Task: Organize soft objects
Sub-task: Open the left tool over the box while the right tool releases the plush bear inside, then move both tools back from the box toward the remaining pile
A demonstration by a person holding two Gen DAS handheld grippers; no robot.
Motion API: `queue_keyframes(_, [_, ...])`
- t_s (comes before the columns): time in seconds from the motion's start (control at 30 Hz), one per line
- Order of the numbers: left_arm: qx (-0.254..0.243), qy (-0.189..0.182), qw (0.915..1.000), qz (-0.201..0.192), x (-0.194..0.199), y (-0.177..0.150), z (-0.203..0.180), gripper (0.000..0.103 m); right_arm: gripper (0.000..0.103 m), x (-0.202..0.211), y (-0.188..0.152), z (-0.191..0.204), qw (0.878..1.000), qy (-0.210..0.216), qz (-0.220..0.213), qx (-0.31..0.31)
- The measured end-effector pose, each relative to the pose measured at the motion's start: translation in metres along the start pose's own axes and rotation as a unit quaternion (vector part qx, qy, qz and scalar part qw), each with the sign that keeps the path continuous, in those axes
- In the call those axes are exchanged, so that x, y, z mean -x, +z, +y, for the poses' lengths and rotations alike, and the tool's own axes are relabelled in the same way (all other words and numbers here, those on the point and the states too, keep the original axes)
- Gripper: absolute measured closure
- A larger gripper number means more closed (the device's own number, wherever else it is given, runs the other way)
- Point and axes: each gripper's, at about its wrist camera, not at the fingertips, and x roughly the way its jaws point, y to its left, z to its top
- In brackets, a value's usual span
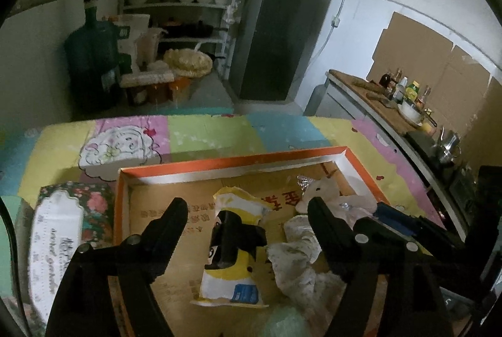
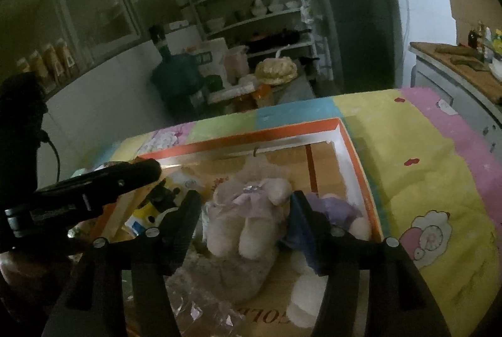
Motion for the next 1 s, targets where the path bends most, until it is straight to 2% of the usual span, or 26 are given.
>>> queue_keyframes(0.57, [-0.027, 0.027, 0.9975, -0.059, 0.057, -0.007, 0.0, 0.023, 0.042, 0.037, -0.009, 0.022, 0.999, -0.008, -0.037, 0.01])
queue_keyframes(1.0, [-0.035, 0.047, 0.9946, -0.086, 0.1, -0.022, 0.013, 0.023, 0.042, 0.068, -0.019, 0.067, 0.997, -0.001, -0.063, 0.033])
